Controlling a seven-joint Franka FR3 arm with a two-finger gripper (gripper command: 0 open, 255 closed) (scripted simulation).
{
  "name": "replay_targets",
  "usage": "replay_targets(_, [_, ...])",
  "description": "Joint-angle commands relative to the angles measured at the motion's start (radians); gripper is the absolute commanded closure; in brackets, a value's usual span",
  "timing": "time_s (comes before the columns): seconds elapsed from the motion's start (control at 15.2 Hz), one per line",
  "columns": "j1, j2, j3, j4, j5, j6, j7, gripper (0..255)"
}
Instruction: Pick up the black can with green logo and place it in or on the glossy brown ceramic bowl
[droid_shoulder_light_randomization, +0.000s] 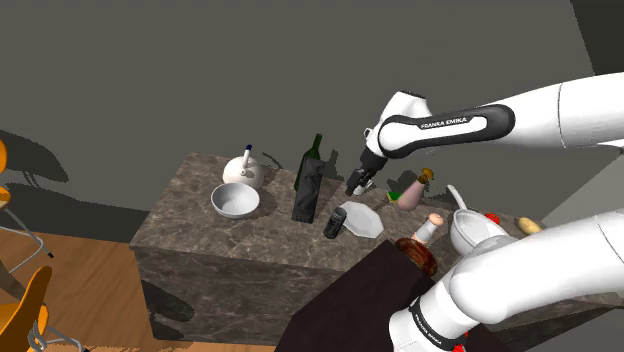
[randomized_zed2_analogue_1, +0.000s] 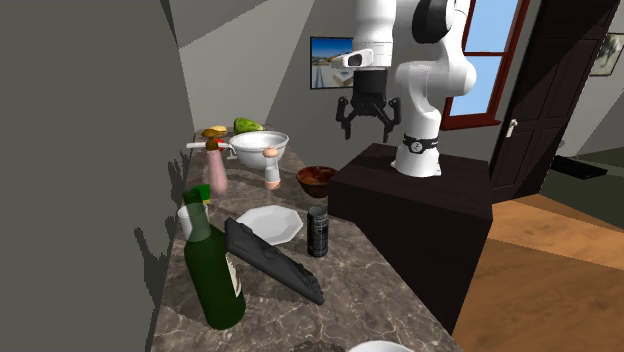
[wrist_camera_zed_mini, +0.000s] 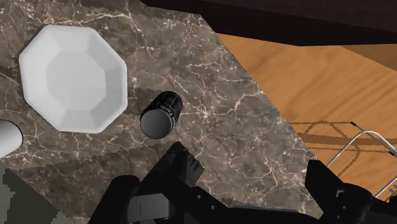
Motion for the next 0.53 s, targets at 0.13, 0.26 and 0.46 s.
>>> replay_targets(0.13, [-0.009, 0.148, -0.03, 0.012, 0.004, 0.128, -0.04, 0])
replay_targets(0.26, [-0.012, 0.229, -0.047, 0.025, 0.015, 0.19, -0.066, 0])
replay_targets(0.46, [-0.018, 0.354, -0.067, 0.057, 0.044, 0.275, -0.113, 0])
